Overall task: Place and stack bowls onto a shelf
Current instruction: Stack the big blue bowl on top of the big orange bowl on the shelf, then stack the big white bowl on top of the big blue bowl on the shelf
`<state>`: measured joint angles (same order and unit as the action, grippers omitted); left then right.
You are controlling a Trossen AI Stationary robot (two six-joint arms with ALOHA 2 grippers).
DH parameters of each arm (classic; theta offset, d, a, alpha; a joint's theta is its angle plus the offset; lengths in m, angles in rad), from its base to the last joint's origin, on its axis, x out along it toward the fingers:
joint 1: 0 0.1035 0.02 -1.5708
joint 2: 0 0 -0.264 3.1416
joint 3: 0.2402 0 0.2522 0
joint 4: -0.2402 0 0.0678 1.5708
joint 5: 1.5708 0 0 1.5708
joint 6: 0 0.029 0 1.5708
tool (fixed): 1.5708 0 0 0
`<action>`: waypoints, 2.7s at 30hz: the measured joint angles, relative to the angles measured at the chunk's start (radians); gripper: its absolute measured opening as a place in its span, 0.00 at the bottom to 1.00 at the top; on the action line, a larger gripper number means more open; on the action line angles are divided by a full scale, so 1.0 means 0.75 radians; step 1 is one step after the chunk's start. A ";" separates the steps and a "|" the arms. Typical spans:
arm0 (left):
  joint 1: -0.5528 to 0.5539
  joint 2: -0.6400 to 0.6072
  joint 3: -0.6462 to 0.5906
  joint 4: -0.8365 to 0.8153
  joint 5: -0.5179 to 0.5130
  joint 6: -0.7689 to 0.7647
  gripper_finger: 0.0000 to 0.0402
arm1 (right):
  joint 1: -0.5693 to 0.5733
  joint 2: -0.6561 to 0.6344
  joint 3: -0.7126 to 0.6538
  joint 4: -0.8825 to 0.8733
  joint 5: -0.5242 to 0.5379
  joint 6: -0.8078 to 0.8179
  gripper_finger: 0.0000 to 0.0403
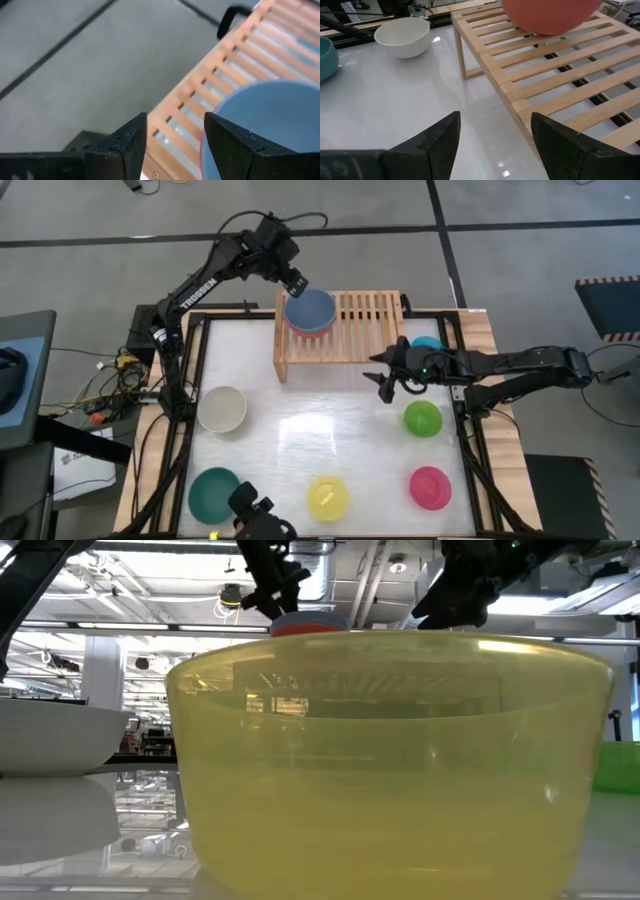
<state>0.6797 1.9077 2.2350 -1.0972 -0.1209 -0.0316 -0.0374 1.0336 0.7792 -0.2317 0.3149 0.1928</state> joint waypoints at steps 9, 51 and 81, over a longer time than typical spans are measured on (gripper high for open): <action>-0.090 -0.032 0.033 -0.317 -0.005 0.067 0.46 | -0.002 0.000 0.001 -0.036 0.000 0.007 0.67; -0.667 -1.216 -2.019 -0.081 -0.078 -0.582 0.45 | 0.025 0.319 -0.148 0.406 -0.114 0.114 0.67; -0.667 -0.978 -2.090 0.084 -0.140 -0.652 0.00 | 0.050 0.220 -0.047 0.358 -0.142 -0.014 0.67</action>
<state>0.1791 1.1745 0.6671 -1.0343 -0.2256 -0.5204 0.0002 1.1987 0.7437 0.0368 0.2082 0.1820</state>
